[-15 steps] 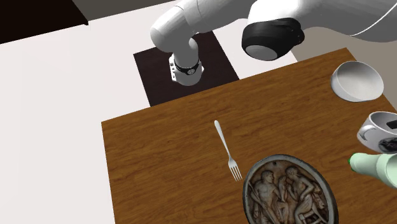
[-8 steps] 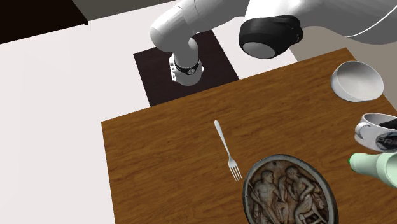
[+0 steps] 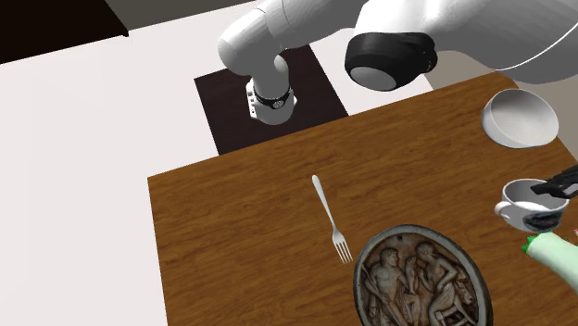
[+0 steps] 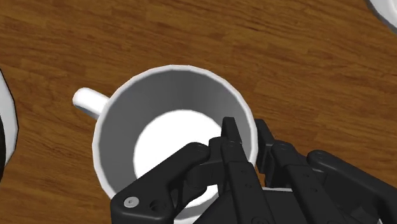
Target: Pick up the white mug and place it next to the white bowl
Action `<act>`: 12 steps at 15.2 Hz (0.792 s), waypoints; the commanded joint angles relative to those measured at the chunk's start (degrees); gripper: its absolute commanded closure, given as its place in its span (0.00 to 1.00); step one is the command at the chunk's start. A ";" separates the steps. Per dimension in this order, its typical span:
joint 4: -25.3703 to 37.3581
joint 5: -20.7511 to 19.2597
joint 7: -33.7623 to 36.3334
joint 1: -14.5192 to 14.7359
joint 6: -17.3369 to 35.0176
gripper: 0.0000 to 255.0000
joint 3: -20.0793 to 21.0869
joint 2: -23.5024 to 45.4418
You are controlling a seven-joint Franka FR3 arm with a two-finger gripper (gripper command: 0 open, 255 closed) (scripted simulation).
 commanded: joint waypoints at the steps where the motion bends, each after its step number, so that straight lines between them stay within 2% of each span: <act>1: -1.73 -0.06 0.30 -0.22 1.35 1.00 -0.19 0.93; 10: -2.08 -0.15 0.38 -0.28 1.80 1.00 -0.21 1.06; 11: -2.05 -0.15 0.39 -0.27 1.81 0.00 -0.21 1.10; 12: -2.52 -0.10 0.46 -0.39 1.98 0.00 -0.15 0.82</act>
